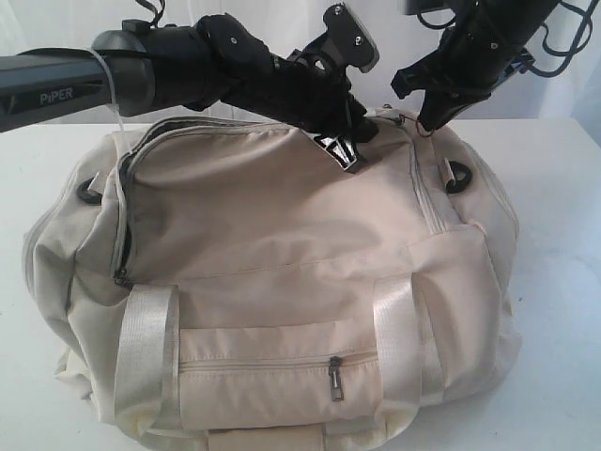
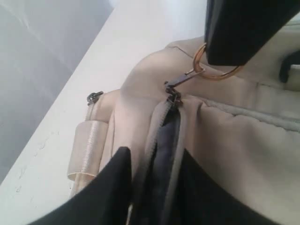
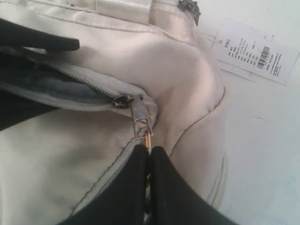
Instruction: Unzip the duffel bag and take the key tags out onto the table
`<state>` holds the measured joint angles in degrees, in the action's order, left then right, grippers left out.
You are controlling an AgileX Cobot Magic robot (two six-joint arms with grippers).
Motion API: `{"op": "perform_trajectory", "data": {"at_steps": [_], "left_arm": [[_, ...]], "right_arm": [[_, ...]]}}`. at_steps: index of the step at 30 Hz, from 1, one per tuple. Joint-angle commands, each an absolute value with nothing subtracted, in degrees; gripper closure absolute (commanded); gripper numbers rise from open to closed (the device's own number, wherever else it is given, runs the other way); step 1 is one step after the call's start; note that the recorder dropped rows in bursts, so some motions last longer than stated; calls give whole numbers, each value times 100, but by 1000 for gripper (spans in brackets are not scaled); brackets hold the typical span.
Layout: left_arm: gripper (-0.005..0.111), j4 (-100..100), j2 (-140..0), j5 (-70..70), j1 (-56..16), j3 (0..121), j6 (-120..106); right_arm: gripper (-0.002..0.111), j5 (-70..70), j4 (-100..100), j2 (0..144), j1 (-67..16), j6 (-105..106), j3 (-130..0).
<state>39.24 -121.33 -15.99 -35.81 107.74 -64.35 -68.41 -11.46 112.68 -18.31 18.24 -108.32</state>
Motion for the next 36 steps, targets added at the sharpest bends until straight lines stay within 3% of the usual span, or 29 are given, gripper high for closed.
{"op": "perform_trajectory", "data": {"at_steps": [1,5,36], "left_arm": [[87,4069,-12133,-1605,-3603,10803,-6379],[107,4046,-12064,-1644,-3556,10803,-6379],[107,3252,-11598,-2023,-2870,10803,-5486]], "right_arm": [[108,-6781,-1089,11187,-1759,1794,-10787],[108,-6749,-1077,11187,-1759,1794,-10787],[108,-6996,-185,10932,-1747,1135,-10624]]}}
